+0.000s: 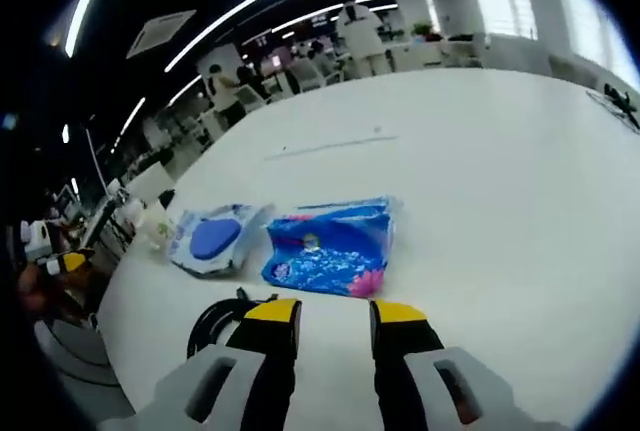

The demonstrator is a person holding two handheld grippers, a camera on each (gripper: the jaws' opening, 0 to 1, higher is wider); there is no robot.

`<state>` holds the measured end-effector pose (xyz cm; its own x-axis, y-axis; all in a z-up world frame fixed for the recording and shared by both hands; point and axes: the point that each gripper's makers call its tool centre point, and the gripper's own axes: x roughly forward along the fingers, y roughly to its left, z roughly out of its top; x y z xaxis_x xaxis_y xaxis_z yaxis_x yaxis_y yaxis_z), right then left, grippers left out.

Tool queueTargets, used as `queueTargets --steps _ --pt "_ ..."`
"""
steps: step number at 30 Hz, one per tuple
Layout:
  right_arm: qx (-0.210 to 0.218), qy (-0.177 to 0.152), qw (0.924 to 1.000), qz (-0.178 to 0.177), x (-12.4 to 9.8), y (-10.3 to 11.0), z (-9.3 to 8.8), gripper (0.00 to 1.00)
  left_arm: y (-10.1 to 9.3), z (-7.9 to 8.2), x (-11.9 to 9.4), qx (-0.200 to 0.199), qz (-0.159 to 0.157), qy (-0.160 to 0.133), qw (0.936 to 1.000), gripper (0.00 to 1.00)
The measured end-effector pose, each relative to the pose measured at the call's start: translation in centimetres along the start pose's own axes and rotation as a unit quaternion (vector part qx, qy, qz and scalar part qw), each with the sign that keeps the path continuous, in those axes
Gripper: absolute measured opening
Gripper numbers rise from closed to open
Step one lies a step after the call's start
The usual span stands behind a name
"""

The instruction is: Arrange the tabletop items into an orderly group along one side of the table until the central work area is clear of visible clutter.

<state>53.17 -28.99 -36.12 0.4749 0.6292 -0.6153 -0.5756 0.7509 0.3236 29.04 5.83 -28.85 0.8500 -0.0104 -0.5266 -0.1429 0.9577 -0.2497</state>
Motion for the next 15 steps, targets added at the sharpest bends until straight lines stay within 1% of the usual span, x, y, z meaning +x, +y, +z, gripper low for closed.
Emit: queueTargets --steps 1,2,3,5,7,9,13,14,15 --pt "-0.001 -0.001 1.0000 0.000 -0.1 0.1 -0.1 0.28 0.1 0.0 0.0 0.002 -0.002 0.001 1.0000 0.44" --pt "-0.005 -0.002 1.0000 0.002 -0.7 0.8 -0.6 0.29 0.2 -0.1 -0.1 0.003 -0.005 0.001 1.0000 0.44" --pt "-0.008 -0.002 1.0000 0.003 -1.0 1.3 -0.9 0.30 -0.2 0.0 -0.2 0.001 -0.008 0.000 1.0000 0.44" --pt "-0.015 -0.001 0.9999 0.007 -1.3 2.2 -1.2 0.31 0.0 -0.1 -0.4 0.000 -0.011 -0.002 0.9999 0.44" --pt "-0.017 -0.001 0.9998 0.009 -1.2 2.2 -1.4 0.34 0.0 -0.1 -0.6 0.002 -0.016 0.000 0.9999 0.44" --pt "-0.021 -0.001 0.9997 0.011 -1.9 3.7 -2.1 0.36 0.2 -0.1 -0.9 0.001 -0.020 -0.001 0.9998 0.45" --pt "-0.028 -0.003 0.9995 0.017 -2.3 4.6 -2.5 0.41 0.6 0.1 -1.2 0.002 -0.025 -0.004 0.9997 0.45" --pt "-0.032 -0.005 0.9992 0.022 -2.8 5.3 -2.5 0.43 0.7 0.2 -1.3 0.003 -0.026 -0.005 0.9996 0.46" --pt "-0.035 -0.007 0.9990 0.026 -3.1 5.8 -2.5 0.46 0.4 0.3 -1.4 0.004 -0.028 -0.005 0.9996 0.46"
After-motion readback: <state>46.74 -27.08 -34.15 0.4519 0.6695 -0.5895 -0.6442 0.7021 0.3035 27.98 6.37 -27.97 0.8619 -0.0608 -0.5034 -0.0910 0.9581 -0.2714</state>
